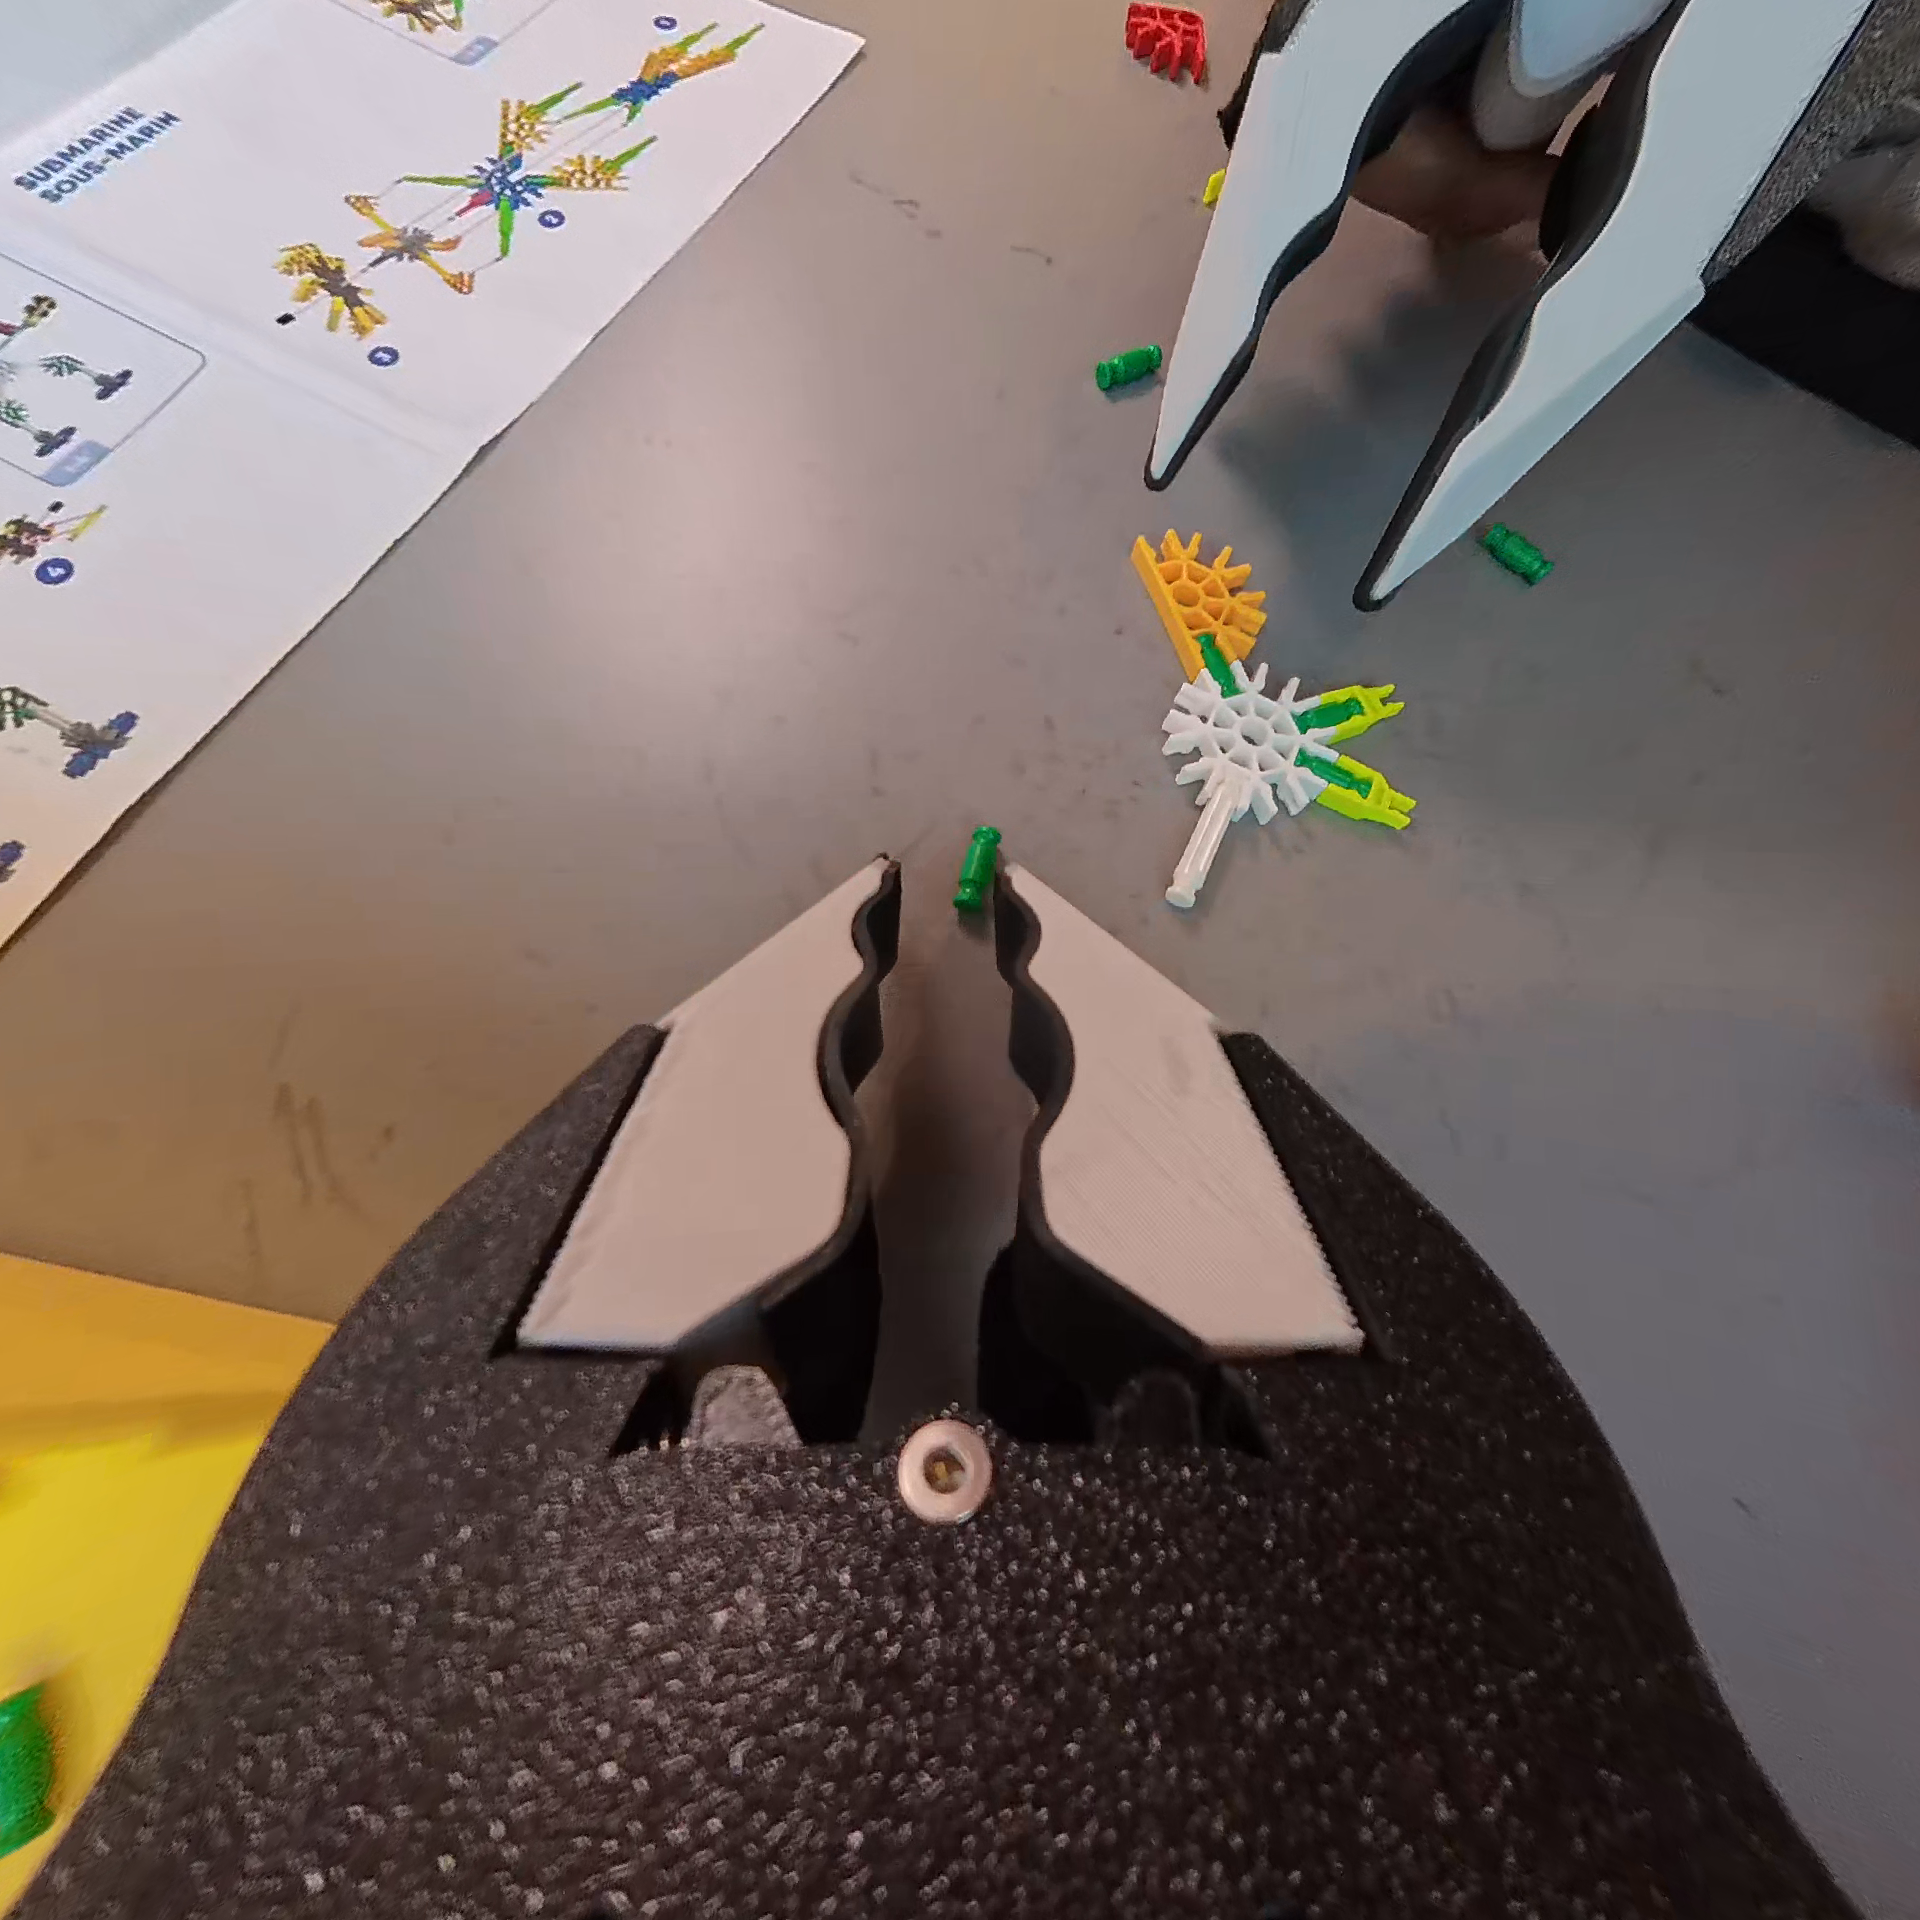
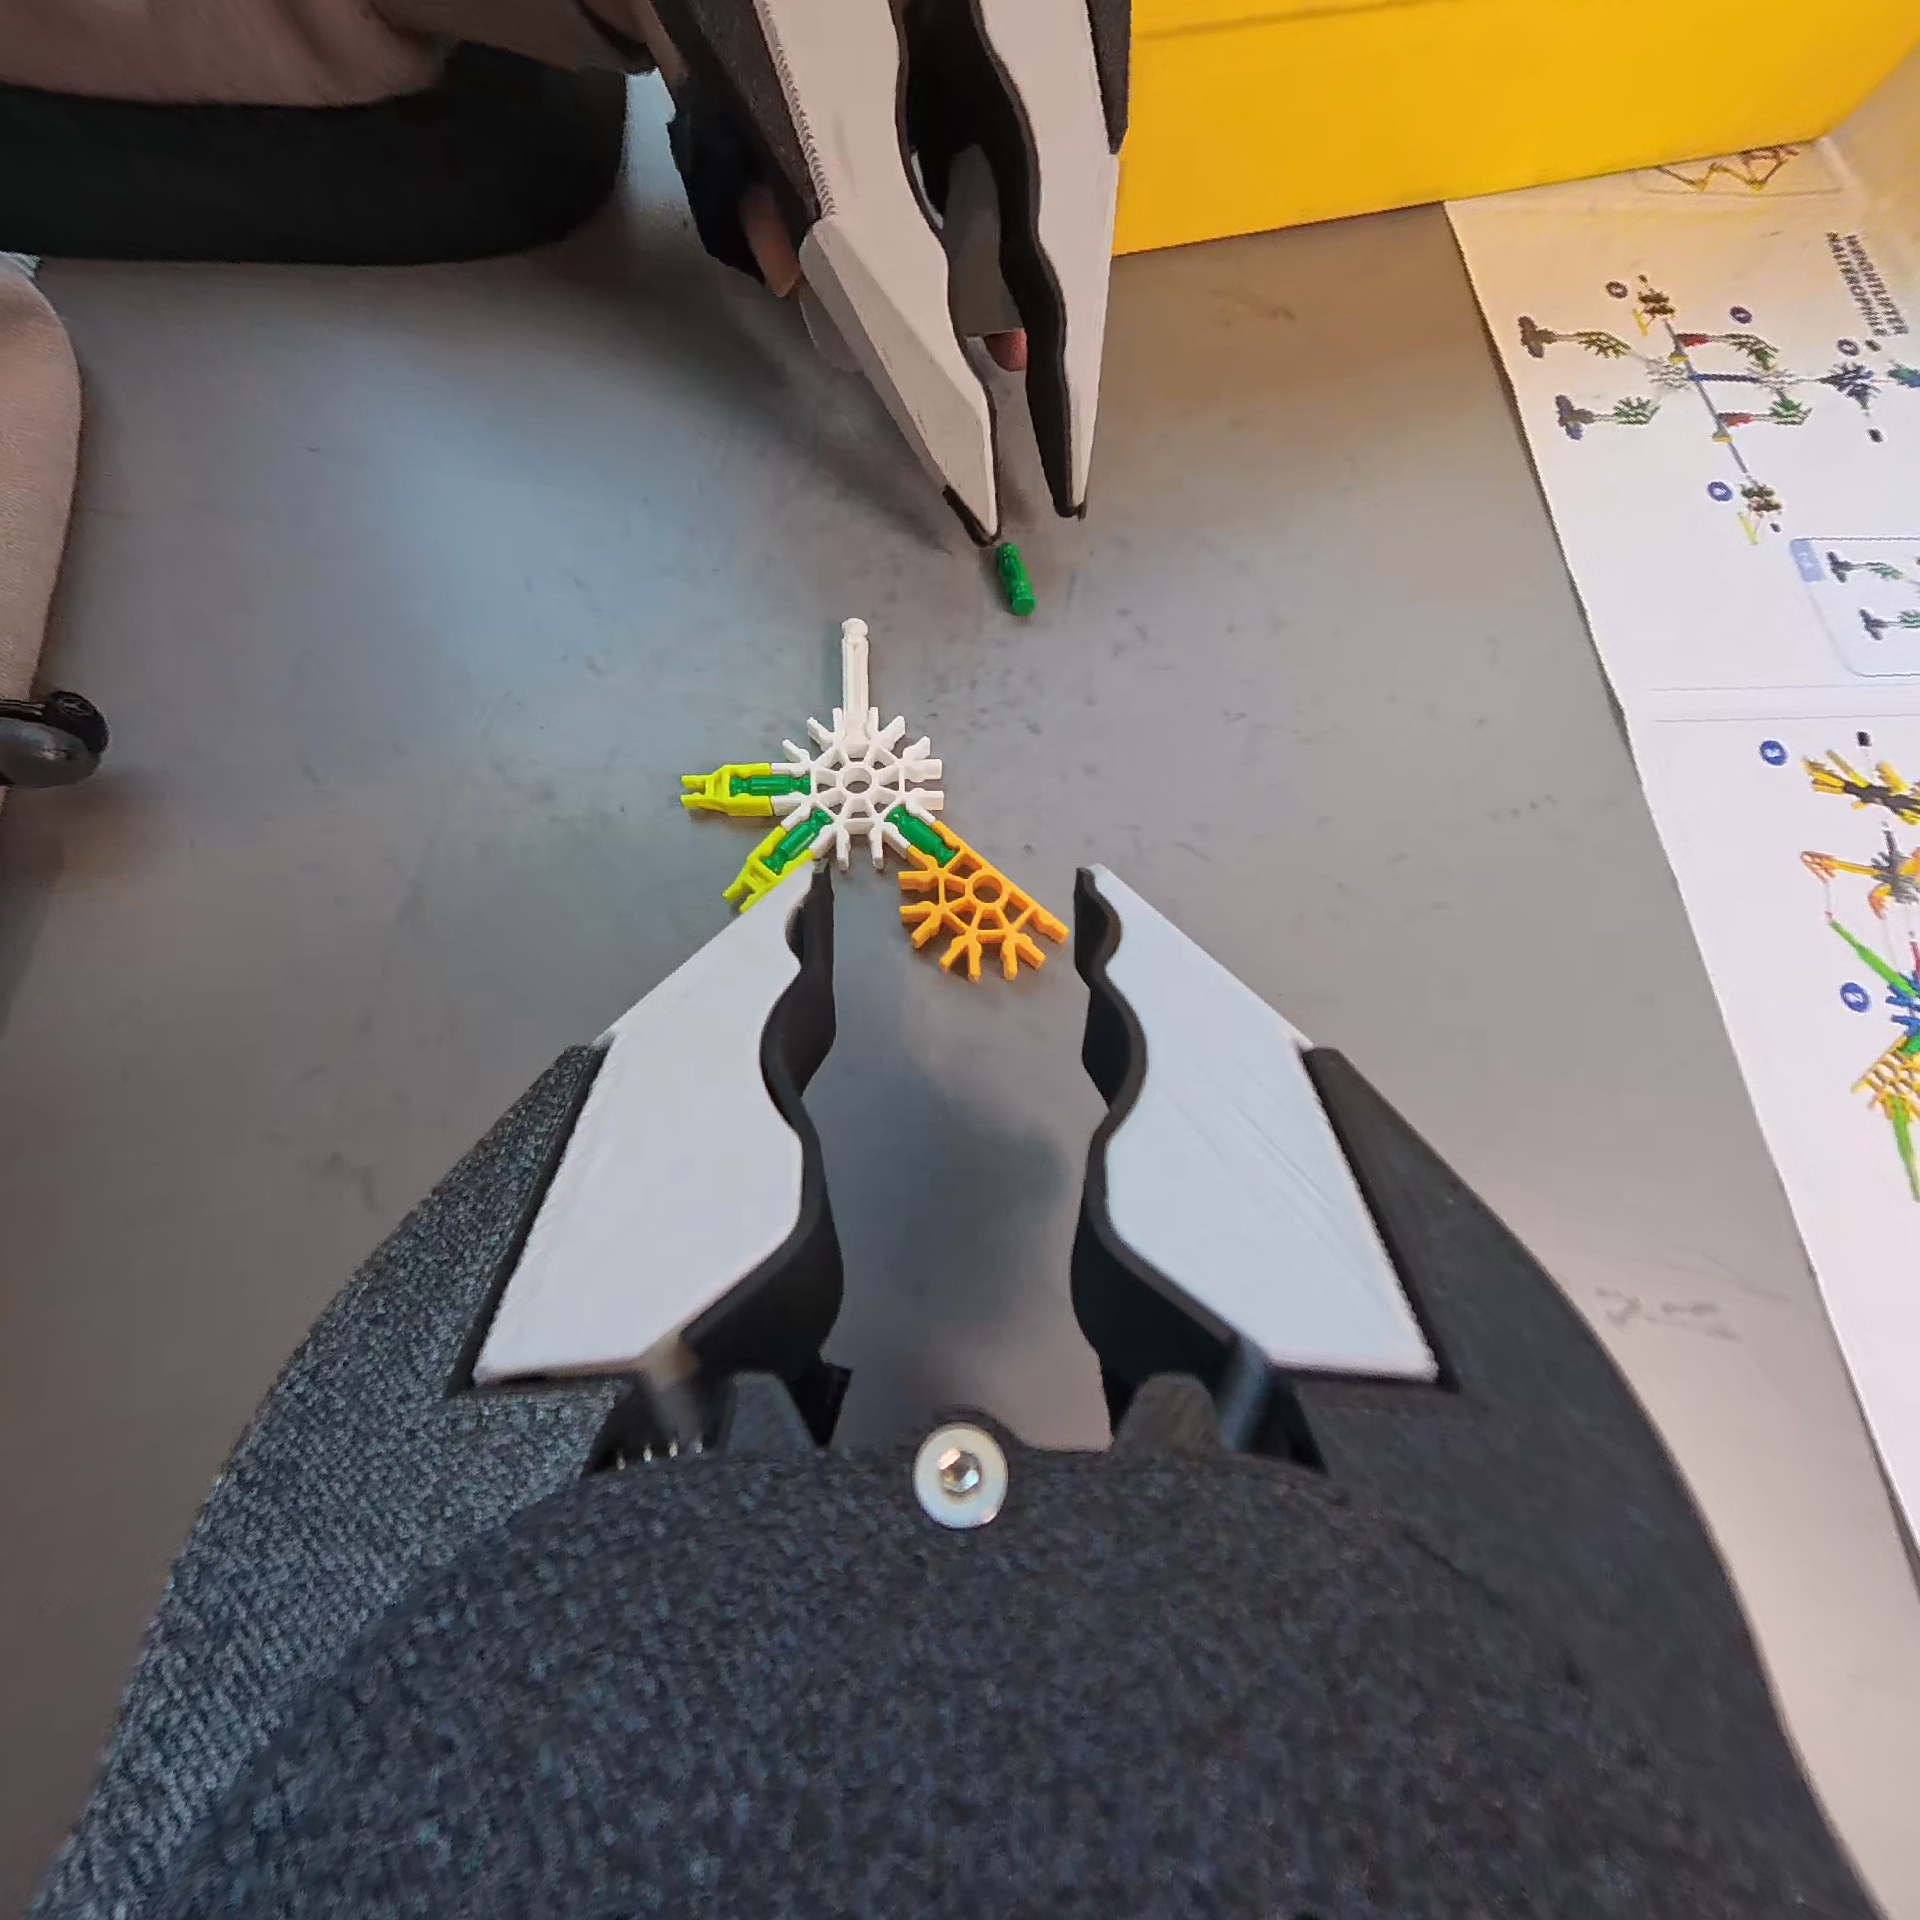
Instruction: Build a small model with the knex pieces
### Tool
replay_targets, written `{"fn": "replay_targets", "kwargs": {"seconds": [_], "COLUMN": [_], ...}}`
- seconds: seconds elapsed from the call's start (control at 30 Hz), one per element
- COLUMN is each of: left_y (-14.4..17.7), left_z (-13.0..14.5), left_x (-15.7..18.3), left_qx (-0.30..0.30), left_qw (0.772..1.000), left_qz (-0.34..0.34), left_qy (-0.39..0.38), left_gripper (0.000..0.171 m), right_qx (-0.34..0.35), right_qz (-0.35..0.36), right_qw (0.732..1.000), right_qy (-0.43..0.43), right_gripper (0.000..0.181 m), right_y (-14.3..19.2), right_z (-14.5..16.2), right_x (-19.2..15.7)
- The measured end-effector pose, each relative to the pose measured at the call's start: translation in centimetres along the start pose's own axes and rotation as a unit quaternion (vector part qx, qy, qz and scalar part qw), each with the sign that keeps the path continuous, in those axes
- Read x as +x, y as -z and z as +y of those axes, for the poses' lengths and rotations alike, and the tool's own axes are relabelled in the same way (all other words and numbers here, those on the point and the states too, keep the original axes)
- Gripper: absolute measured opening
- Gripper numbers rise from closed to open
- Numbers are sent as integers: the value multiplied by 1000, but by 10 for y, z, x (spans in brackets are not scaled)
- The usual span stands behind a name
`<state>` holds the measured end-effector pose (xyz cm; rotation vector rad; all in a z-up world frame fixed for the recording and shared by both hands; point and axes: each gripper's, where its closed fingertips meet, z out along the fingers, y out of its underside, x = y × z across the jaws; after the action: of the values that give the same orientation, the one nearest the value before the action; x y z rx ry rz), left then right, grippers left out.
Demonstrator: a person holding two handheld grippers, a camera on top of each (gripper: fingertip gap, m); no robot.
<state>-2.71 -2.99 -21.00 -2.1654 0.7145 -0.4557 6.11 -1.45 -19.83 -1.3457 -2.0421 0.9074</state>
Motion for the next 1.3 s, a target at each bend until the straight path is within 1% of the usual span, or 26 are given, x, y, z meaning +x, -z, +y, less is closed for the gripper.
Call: {"fn": "replay_targets", "kwargs": {"seconds": [0.13,0.23,0.3,0.4,0.43,0.53,0.8,1.3], "left_y": [-6,-7,-8,-8,-8,-9,-9,-9], "left_z": [8,8,7,7,7,7,7,6], "left_x": [3,2,2,5,7,7,7,5], "left_qx": [-21,-21,-20,-20,-20,-21,-20,-18], "left_qw": [1000,1000,1000,999,999,999,999,999], "left_qz": [4,-5,-7,-4,-3,-7,-7,-12], "left_qy": [-6,-15,-18,-30,-36,-42,-42,-42], "left_gripper": [18,17,16,9,6,6,6,6], "right_qx": [-26,-54,-70,-74,-77,-84,-78,-62], "right_qz": [16,7,-3,-9,-6,1,18,41], "right_qw": [1000,998,998,997,997,996,997,997], "right_qy": [3,5,5,10,12,18,-8,3], "right_gripper": [47,48,42,31,30,26,25,25], "right_y": [-2,-8,-12,-12,-12,-12,-10,-10], "right_z": [10,14,16,15,15,15,17,17], "right_x": [7,8,5,0,0,-2,4,4]}}
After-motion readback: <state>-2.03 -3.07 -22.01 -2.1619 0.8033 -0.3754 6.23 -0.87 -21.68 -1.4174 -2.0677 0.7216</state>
